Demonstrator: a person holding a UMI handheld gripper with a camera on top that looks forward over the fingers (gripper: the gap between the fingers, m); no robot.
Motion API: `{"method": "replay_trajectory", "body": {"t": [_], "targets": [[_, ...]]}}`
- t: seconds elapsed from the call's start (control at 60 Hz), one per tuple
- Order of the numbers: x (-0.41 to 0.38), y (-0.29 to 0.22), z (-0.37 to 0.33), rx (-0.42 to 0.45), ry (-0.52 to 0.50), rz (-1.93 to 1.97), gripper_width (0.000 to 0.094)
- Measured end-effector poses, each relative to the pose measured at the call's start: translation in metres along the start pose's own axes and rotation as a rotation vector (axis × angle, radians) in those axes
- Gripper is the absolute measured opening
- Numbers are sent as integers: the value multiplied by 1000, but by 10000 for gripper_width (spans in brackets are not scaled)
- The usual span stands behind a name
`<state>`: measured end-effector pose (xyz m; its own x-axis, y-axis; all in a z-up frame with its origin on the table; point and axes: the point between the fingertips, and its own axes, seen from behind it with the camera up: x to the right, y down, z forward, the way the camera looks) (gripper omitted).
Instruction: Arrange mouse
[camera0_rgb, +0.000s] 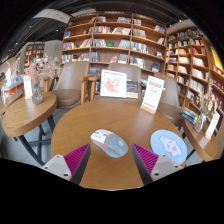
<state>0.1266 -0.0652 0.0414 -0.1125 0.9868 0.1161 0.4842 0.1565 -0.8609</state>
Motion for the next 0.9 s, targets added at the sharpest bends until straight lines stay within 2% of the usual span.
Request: {"method": "replay_trajectory", "body": {"t": [0.417,0.9], "targets": [[9,9,64,-62,-2,1,849],[37,-16,123,-65,29,35,851]]}}
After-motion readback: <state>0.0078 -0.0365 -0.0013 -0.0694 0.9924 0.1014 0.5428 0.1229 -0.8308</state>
